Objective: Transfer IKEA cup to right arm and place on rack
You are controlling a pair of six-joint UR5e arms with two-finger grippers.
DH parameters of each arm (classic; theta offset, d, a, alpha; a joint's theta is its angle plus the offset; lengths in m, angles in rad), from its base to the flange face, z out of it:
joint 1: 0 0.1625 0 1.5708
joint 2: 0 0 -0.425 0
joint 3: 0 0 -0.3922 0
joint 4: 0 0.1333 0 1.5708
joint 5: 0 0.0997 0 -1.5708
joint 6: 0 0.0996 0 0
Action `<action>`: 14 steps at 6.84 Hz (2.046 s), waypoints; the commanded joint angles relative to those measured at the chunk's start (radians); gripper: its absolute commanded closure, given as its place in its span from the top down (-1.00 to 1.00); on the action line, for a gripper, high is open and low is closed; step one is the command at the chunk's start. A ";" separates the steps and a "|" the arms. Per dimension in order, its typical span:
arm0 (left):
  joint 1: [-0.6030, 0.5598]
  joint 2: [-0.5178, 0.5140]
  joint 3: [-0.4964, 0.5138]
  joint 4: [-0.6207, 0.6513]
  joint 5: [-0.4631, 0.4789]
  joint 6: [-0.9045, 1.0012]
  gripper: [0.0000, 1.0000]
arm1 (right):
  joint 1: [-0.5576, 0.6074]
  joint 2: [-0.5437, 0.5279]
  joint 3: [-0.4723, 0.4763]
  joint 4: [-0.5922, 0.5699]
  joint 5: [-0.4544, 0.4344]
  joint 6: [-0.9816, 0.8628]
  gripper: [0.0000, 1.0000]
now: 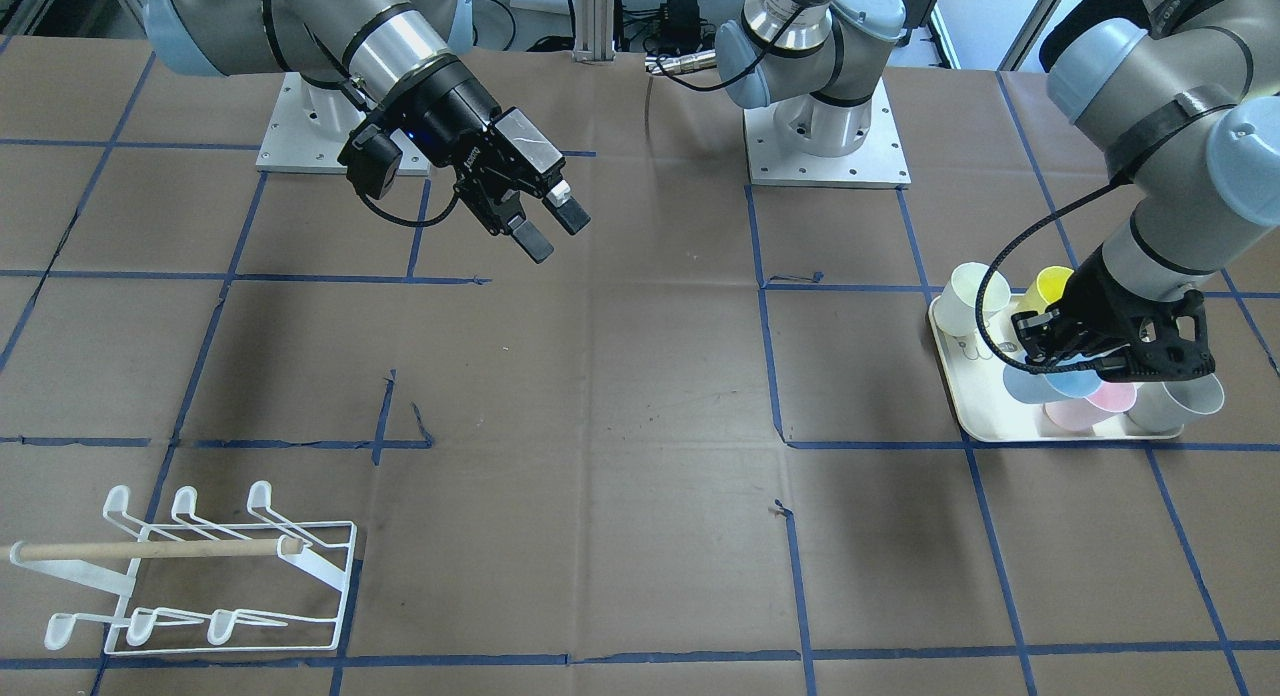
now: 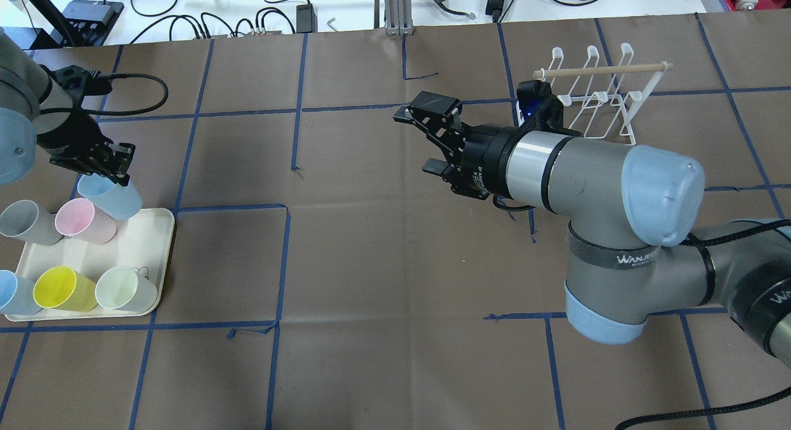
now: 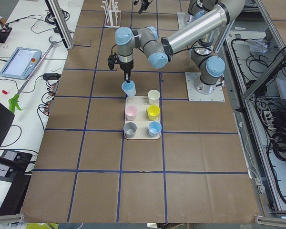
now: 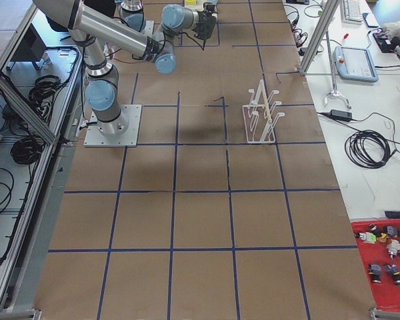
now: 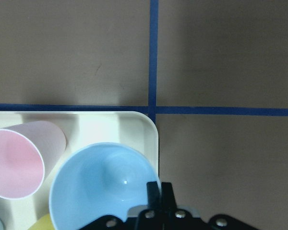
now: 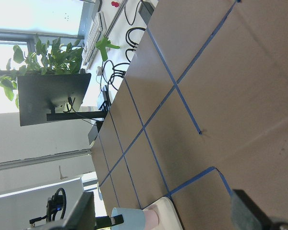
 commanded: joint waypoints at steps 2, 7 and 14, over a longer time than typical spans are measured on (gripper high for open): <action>-0.060 0.009 0.057 0.122 -0.187 0.104 -1.00 | -0.001 -0.001 -0.001 -0.102 0.001 0.080 1.00; -0.081 -0.005 -0.114 0.672 -0.765 0.202 -1.00 | -0.033 -0.015 -0.001 -0.239 -0.004 0.176 1.00; -0.219 -0.207 -0.320 1.474 -1.145 0.086 -1.00 | -0.096 -0.019 0.000 -0.344 -0.007 0.187 1.00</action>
